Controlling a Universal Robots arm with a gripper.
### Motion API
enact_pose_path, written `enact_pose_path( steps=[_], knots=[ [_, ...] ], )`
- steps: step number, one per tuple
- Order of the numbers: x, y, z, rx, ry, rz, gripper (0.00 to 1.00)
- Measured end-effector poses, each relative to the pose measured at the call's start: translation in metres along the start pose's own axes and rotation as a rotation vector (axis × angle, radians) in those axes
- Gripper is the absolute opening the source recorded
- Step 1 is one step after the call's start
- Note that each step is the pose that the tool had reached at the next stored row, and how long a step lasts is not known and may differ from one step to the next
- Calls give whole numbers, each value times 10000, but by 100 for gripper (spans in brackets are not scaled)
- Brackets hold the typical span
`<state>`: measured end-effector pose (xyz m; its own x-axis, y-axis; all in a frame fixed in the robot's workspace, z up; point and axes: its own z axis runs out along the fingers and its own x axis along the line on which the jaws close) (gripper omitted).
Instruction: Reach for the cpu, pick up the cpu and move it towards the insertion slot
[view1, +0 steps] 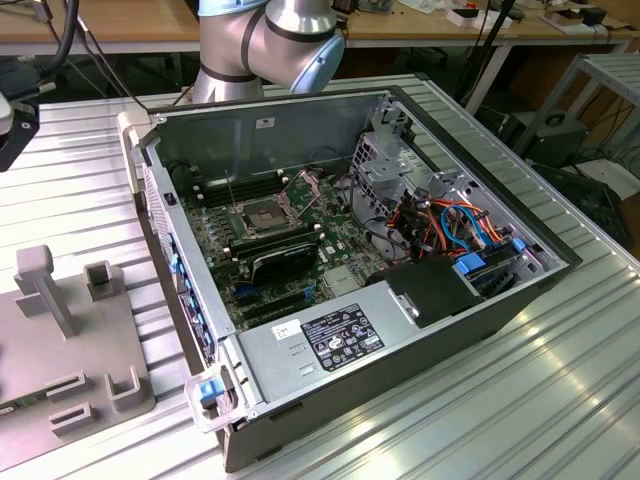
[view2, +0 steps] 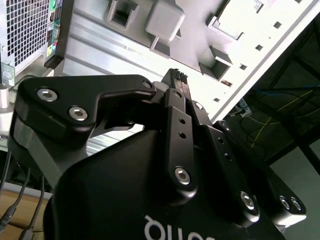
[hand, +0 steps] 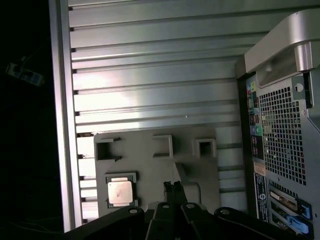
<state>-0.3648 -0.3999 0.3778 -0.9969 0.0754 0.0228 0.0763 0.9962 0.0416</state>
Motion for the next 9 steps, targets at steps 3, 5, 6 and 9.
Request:
enact_pose_path(
  steps=[3,5,6,9],
  knots=[
    [37,-3,2,1,1,0,11],
    [71,-6,5,0,0,-1,11],
    [83,-7,6,0,1,-1,11],
    [117,-9,8,0,1,-1,11]
  ],
)
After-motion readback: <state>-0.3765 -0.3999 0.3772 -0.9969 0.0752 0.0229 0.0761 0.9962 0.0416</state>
